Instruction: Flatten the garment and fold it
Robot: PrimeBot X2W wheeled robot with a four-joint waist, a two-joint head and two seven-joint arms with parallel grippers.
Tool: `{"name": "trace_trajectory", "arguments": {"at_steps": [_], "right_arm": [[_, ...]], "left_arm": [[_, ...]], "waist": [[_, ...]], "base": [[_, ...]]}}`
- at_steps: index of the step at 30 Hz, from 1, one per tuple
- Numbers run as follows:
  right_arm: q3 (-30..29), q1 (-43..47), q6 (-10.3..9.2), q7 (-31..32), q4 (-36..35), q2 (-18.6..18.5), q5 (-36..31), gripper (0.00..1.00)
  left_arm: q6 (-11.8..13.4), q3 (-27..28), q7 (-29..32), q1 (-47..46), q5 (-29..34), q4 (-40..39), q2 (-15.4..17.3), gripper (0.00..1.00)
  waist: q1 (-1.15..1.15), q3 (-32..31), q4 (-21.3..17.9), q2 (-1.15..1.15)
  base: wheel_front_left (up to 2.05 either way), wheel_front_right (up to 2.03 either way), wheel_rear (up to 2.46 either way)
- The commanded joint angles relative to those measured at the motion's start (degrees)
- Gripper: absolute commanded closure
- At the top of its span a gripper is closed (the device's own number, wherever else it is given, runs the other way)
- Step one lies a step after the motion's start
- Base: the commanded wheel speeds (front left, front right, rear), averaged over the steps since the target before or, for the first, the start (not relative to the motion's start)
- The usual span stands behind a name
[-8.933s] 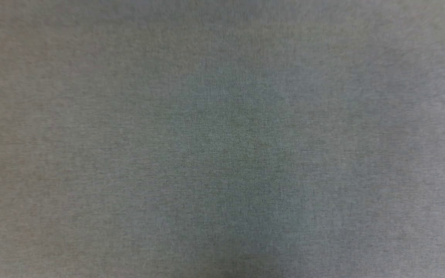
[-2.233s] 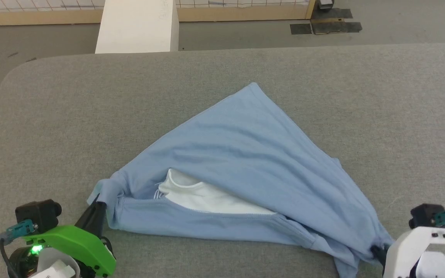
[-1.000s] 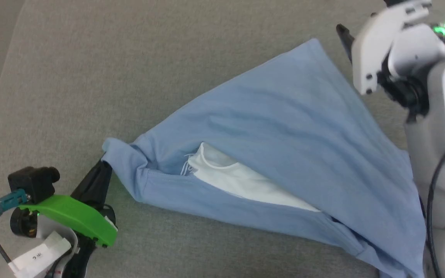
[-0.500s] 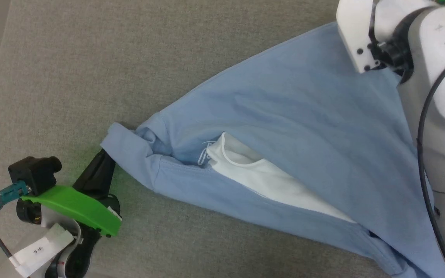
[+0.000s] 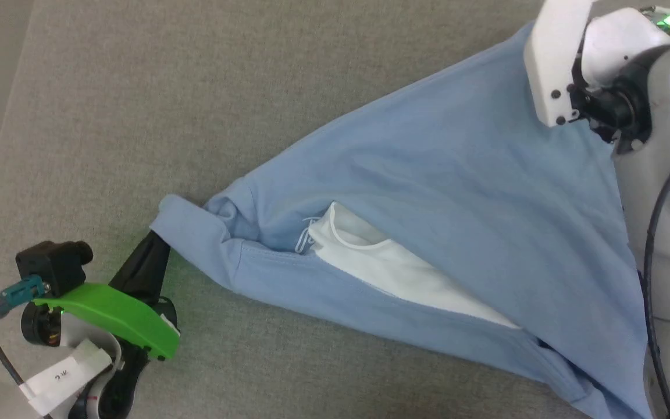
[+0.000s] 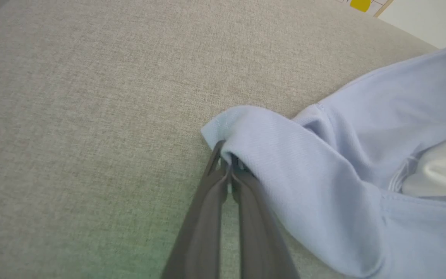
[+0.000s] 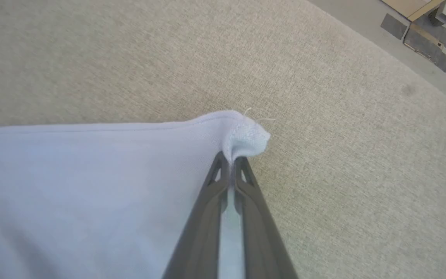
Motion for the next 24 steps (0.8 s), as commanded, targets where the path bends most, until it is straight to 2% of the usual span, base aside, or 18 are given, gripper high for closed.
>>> {"name": "trace_trajectory", "arguments": {"at_steps": [1, 7, 10, 14, 19, 24], "right_arm": [[-0.94, 1.86, -0.08, -1.73, -1.52, -0.01, 1.51, 1.00], [-6.72, 12.83, -0.08, -7.47, -9.39, 0.07, 8.48, 1.00], [-9.07, 21.17, -0.08, -8.48, -14.30, -0.44, 11.01, 1.00], [-12.47, 33.01, -0.08, -9.49, -20.23, 0.88, 14.02, 1.00], [-16.31, 46.25, -0.08, -10.97, -24.60, 3.90, 18.03, 1.00], [-18.05, 55.57, -0.08, -12.51, -25.17, 5.40, 22.50, 1.00]], "left_arm": [[0.66, -0.21, 0.31, 0.75, 0.12, 0.17, 0.24, 1.00], [3.66, -0.86, 1.57, 3.55, -0.05, -0.52, 0.52, 1.00], [5.07, -1.40, 2.36, 4.94, -0.15, -1.17, 0.57, 1.00], [6.82, -1.82, 2.91, 6.66, -0.50, -1.70, 0.27, 1.00], [7.93, -3.13, 3.44, 8.38, -0.90, -1.90, -0.99, 1.00], [8.31, -3.95, 3.41, 9.89, -1.60, -1.38, -2.20, 1.00]], "waist": [[-0.01, -5.78, -3.37, 0.25], [-0.01, -14.23, -8.19, 0.25], [-0.01, -17.54, -10.18, 0.25], [-0.01, -20.85, -12.28, 0.25], [-0.01, -23.82, -13.22, 0.25], [-0.01, -25.57, -13.50, 0.25]], "base": [[0.00, 0.00, 0.00], [0.00, 0.00, 0.00], [0.00, 0.00, 0.00], [0.00, 0.00, 0.00], [0.00, 0.00, 0.00], [0.00, 0.00, 0.00]]}}
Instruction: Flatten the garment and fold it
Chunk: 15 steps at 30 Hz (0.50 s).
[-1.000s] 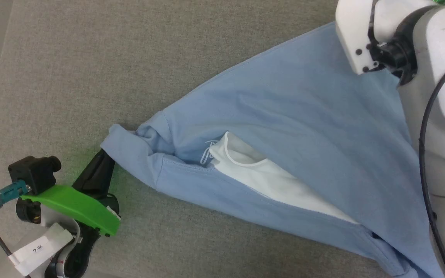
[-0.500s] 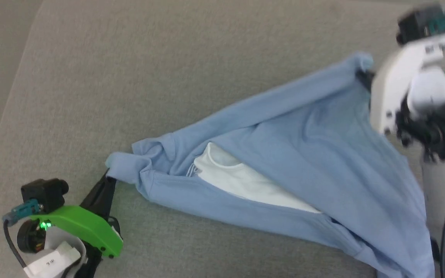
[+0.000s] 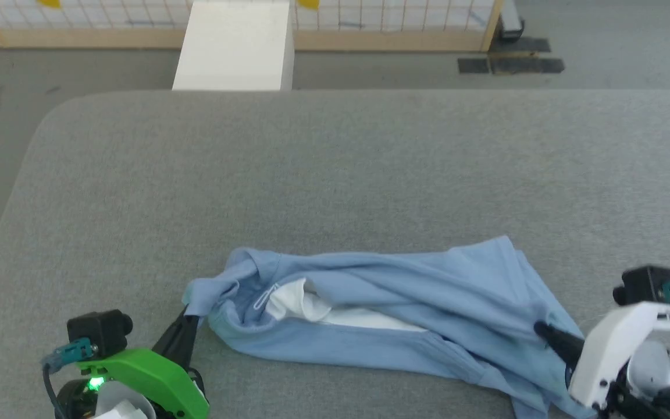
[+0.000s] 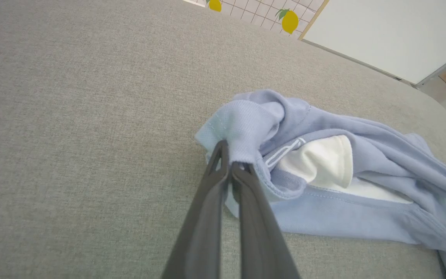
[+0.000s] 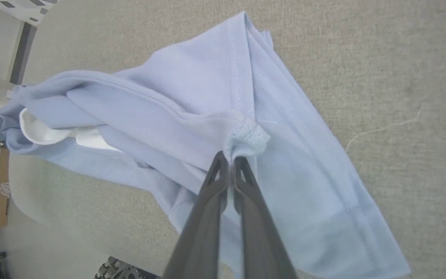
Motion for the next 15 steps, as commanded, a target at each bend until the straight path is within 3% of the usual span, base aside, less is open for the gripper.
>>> {"name": "trace_trajectory", "arguments": {"at_steps": [1, 5, 9, 15], "right_arm": [[-0.26, 1.40, -0.08, -0.80, -0.06, 0.27, 1.50, 1.00], [-1.01, 1.18, -0.08, -3.22, 0.33, 0.40, 4.27, 1.00], [-1.36, -4.72, -0.08, -1.33, -0.96, 0.08, 6.49, 1.00], [-2.93, -17.14, -0.08, 5.30, -2.80, -5.64, 6.51, 1.00]], "left_arm": [[0.10, -0.12, -0.05, 0.76, -0.24, 0.25, -0.42, 1.00], [-1.44, 1.12, -1.19, -0.39, -1.68, 0.72, -1.60, 1.00], [-3.41, 3.16, -1.30, -4.92, -1.82, 1.19, -0.75, 1.00], [-6.65, 4.86, 2.60, -18.66, -0.17, 1.54, 1.11, 1.00]], "waist": [[0.00, -3.24, -2.28, 0.25], [0.00, -5.02, -2.23, 0.25], [0.00, -6.28, -2.58, 0.25], [0.00, -7.73, -2.67, 0.25]], "base": [[0.00, 0.00, 0.00], [0.00, 0.00, 0.00], [0.00, 0.00, 0.00], [0.00, 0.00, 0.00]]}}
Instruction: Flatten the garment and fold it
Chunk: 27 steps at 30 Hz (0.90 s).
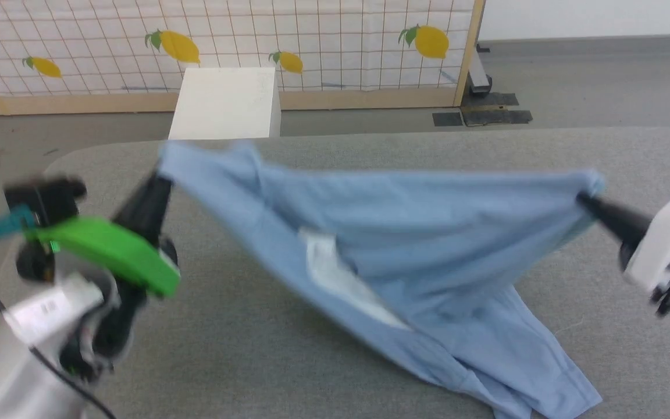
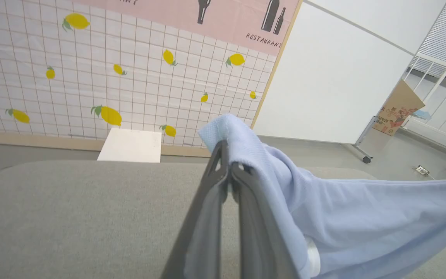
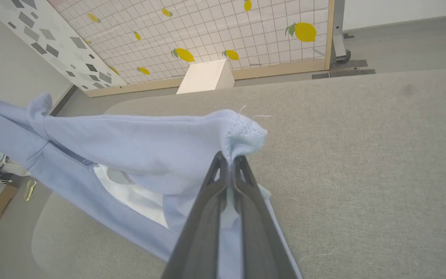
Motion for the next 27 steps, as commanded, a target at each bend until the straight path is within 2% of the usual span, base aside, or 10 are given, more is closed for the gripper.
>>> {"name": "trace_trajectory", "arguments": {"at_steps": [1, 8, 13, 21, 27], "right_arm": [[-0.50, -3.26, -0.08, 1.60, -0.60, -0.92, 0.12, 1.00], [-2.42, -15.72, -0.08, 7.23, -1.76, -5.15, 0.76, 1.00], [-3.46, -22.03, -0.08, 8.39, -0.94, -5.93, 0.52, 1.00], [-4.27, -28.27, -0.08, 9.03, 0.39, -4.80, -1.02, 1.00], [-5.86, -33.60, -0.08, 8.81, 2.38, -2.28, -5.75, 1.00]], "left_arm": [[-0.83, 0.34, 1.27, -4.44, 0.73, 0.47, 0.67, 1.00], [-3.73, 1.27, 6.09, -21.10, 3.11, 3.53, 1.43, 1.00], [-5.35, 1.16, 8.79, -30.35, 4.97, 6.32, 1.73, 1.00], [-7.37, 0.87, 12.10, -41.37, 6.52, 11.68, 1.39, 1.00], [-8.57, 0.50, 15.62, -48.49, 7.72, 17.64, 2.48, 1.00]], "waist": [[0.00, -0.70, -0.16, 0.25], [0.00, -1.31, -0.63, 0.25], [0.00, -1.31, -0.97, 0.25], [0.00, 0.61, -1.28, 0.25], [0.00, 6.53, -1.38, 0.25]], "base": [[0.00, 0.00, 0.00], [0.00, 0.00, 0.00], [0.00, 0.00, 0.00], [0.00, 0.00, 0.00], [0.00, 0.00, 0.00]]}}
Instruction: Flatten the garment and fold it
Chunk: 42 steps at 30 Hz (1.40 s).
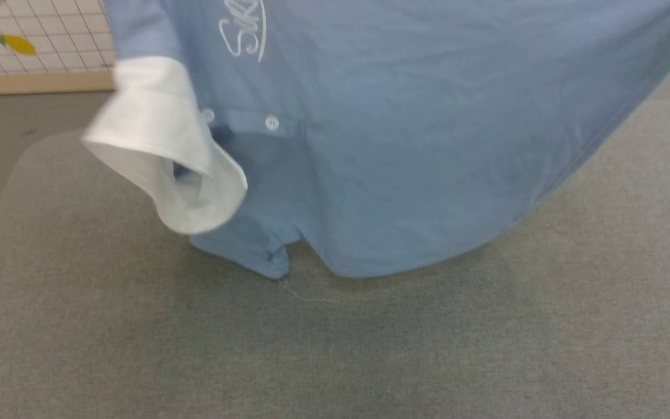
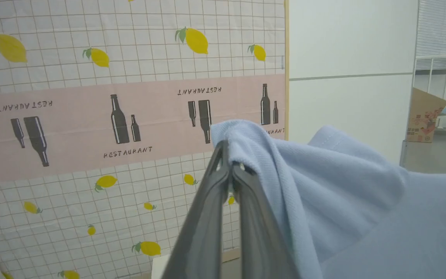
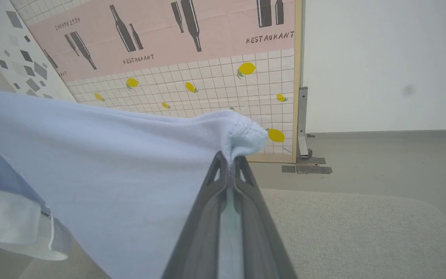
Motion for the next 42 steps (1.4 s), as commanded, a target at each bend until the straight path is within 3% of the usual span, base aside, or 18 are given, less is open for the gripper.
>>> {"name": "trace_trajectory", "arguments": {"at_steps": [1, 10, 15, 23, 33, 42], "right_arm": [[-0.69, -2.50, -0.08, -0.22, 0.69, 0.77, -1.81, 1.00], [-1.19, -19.69, -0.08, -5.77, 6.65, 6.44, -16.56, 1.00], [-4.70, -30.86, -0.08, -12.39, 10.43, 8.15, -24.29, 1.00], [-3.78, -39.42, -0.08, -20.78, 19.53, 8.26, -23.30, 1.00], [-0.74, -31.64, -0.08, -26.22, 23.96, 8.27, -20.73, 1.00], [2.55, -11.55, -0.08, -34.26, 24.75, 8.27, -12.43, 1.00]], "left_arm": [[-0.29, 0.17, 0.91, -2.62, 0.40, 1.53, 0.88, 1.00], [-0.02, 1.14, 3.30, -18.25, 5.79, 10.49, 4.29, 1.00], [-0.03, 2.68, -1.43, -27.94, 8.92, 14.03, 3.82, 1.00], [-1.30, 4.15, -8.52, -35.61, 10.11, 20.40, 1.48, 1.00], [-6.08, 3.27, -14.07, -27.60, 7.29, 27.98, -0.84, 1.00], [-8.54, 0.29, -19.34, -9.84, 3.90, 28.79, -3.15, 1.00]], "waist": [[0.00, 4.93, -0.11, 0.25], [0.00, 21.14, -1.66, 0.25], [0.00, 28.74, -2.27, 0.25], [0.00, 34.36, -1.93, 0.25], [0.00, 34.15, 1.09, 0.25], [0.00, 24.04, 4.15, 0.25]], "base": [[0.00, 0.00, 0.00], [0.00, 0.00, 0.00], [0.00, 0.00, 0.00], [0.00, 0.00, 0.00], [0.00, 0.00, 0.00], [0.00, 0.00, 0.00]]}}
